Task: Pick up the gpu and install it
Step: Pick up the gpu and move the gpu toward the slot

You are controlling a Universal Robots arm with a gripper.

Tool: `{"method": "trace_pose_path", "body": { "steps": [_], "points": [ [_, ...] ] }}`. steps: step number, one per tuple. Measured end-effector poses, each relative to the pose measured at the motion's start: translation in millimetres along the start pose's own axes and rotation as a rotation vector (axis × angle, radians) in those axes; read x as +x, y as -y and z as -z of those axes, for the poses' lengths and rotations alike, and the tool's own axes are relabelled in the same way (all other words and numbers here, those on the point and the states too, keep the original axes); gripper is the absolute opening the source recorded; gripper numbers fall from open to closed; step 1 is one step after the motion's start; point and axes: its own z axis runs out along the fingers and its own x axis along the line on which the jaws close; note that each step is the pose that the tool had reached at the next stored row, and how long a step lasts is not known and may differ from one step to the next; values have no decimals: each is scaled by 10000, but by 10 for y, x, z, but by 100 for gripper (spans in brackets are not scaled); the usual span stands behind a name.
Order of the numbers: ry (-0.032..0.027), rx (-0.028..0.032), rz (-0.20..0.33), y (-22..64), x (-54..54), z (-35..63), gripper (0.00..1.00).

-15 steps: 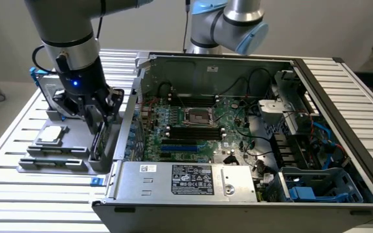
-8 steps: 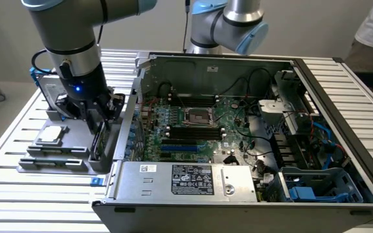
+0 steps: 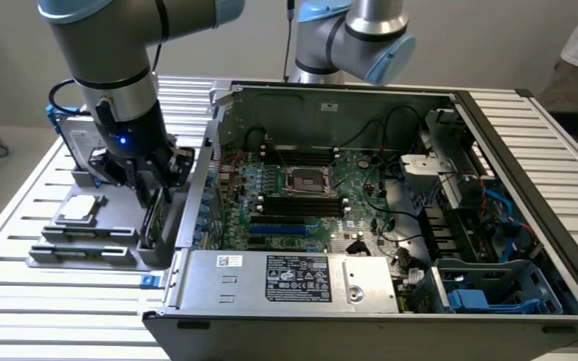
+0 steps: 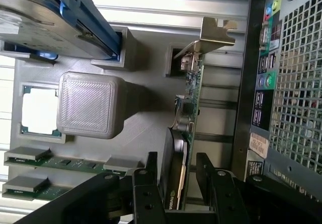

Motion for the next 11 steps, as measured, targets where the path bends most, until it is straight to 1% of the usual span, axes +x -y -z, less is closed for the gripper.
{"method": "trace_pose_path", "body": {
  "steps": [3,11],
  "points": [
    [6,-7,-91,-15,-2,-18,44],
    [8,-28,-322,-20,22,-25,44]
  ]
}}
